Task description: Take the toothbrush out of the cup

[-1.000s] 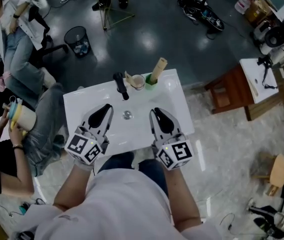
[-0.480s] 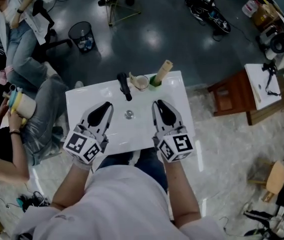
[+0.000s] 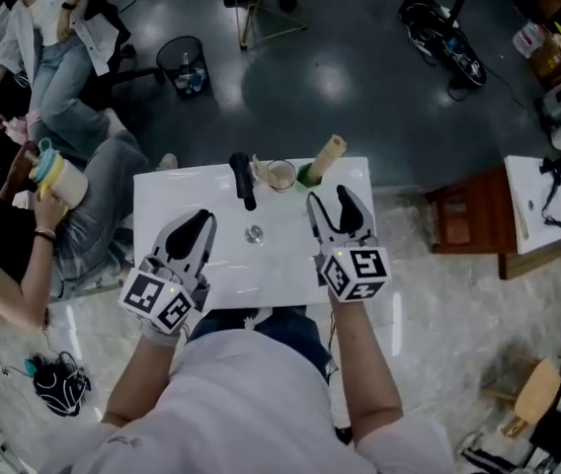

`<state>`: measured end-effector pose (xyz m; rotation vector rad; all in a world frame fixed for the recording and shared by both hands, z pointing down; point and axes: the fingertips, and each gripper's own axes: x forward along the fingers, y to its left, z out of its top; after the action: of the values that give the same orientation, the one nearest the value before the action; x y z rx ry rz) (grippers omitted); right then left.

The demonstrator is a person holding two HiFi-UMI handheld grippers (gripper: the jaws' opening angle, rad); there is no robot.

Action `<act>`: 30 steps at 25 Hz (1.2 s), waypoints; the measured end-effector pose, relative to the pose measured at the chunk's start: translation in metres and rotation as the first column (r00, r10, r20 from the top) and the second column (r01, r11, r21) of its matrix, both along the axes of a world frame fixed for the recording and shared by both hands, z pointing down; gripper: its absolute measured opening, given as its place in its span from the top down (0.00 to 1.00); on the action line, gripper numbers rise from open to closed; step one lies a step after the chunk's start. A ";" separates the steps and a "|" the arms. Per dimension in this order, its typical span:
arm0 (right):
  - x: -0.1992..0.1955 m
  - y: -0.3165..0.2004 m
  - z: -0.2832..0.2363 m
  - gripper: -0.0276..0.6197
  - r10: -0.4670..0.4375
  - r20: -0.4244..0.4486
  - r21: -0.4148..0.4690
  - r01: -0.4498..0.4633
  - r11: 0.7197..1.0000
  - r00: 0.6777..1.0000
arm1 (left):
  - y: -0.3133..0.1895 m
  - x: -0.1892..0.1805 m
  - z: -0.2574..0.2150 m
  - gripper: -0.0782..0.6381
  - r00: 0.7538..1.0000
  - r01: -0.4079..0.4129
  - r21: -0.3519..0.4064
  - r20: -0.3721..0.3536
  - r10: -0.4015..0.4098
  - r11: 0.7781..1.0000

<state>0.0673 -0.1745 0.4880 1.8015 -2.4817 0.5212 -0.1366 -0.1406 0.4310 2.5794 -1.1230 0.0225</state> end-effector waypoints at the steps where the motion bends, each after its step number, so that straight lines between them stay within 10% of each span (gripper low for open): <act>1: 0.007 -0.008 0.005 0.59 0.001 -0.006 -0.007 -0.002 1.000 1.000 | -0.002 0.001 0.000 0.85 1.000 0.016 -0.005 0.001 -0.016 1.000; 23: 0.031 -0.112 0.119 0.57 -0.161 -0.064 -0.151 0.150 0.977 0.985 | 0.012 -0.008 0.026 0.84 0.944 0.328 -0.096 0.076 -0.321 0.940; 30: 0.030 -0.114 0.119 0.83 -0.168 -0.114 -0.125 0.154 0.980 0.979 | 0.020 -0.019 0.027 0.84 0.928 0.371 -0.093 0.085 -0.364 0.924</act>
<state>0.0971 -0.2887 0.6075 1.5266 -2.4325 0.5147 -0.1555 -0.1207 0.4583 2.2503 -1.5689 0.0797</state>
